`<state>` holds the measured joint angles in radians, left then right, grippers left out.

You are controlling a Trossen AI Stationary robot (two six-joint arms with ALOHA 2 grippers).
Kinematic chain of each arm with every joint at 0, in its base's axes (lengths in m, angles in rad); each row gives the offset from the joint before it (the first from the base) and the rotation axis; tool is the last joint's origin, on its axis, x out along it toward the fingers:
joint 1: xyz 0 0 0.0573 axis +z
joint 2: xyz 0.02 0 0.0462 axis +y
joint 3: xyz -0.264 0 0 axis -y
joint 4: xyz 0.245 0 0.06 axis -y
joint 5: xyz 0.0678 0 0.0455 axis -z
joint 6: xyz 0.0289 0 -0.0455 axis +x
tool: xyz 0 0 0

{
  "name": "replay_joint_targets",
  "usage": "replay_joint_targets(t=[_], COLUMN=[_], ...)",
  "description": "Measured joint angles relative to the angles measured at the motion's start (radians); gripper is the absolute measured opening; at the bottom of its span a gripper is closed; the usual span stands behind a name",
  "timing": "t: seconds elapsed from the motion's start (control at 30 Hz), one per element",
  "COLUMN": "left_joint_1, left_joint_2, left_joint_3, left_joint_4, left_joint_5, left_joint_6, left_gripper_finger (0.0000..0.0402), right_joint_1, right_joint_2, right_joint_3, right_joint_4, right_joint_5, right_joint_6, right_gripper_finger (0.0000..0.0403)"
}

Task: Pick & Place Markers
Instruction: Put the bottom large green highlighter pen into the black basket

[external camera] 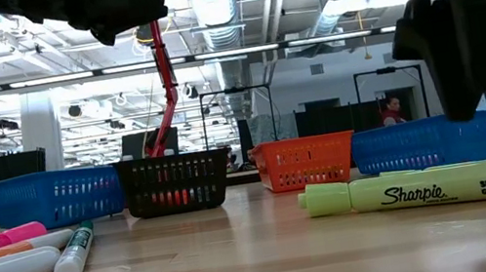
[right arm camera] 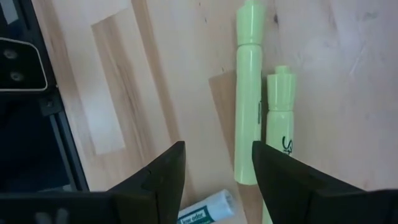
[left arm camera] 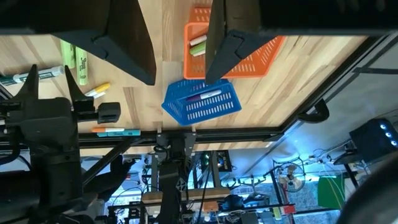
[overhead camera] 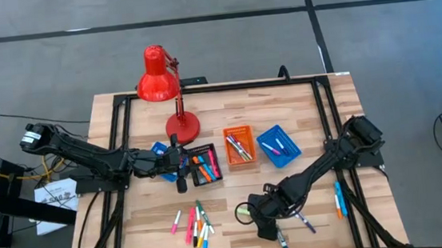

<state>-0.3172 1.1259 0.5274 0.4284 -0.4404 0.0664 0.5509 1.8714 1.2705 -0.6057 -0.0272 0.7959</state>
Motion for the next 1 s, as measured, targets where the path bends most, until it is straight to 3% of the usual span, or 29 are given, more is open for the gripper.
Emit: replay_joint_targets(t=[0.37, 0.67, 1.0], left_joint_1=[0.000, 0.000, 0.000], left_joint_2=[0.000, 0.000, 0.000], left_joint_3=[0.000, 0.000, 0.000], left_joint_4=[0.000, 0.001, 0.042], left_joint_5=[0.000, 0.000, 0.000], left_joint_6=[0.000, 0.000, -0.002], left_gripper_finger=[0.0135, 0.0135, 0.0135], right_joint_1=[0.008, 0.020, -0.001], right_joint_2=[0.000, 0.008, 0.042], right_joint_3=[0.000, 0.000, 0.000], right_joint_4=[0.019, 0.090, -0.015], right_joint_5=[0.010, 0.106, 0.158], right_joint_6=[0.027, 0.026, -0.039], right_gripper_finger=[0.0173, 0.0171, 0.0171])
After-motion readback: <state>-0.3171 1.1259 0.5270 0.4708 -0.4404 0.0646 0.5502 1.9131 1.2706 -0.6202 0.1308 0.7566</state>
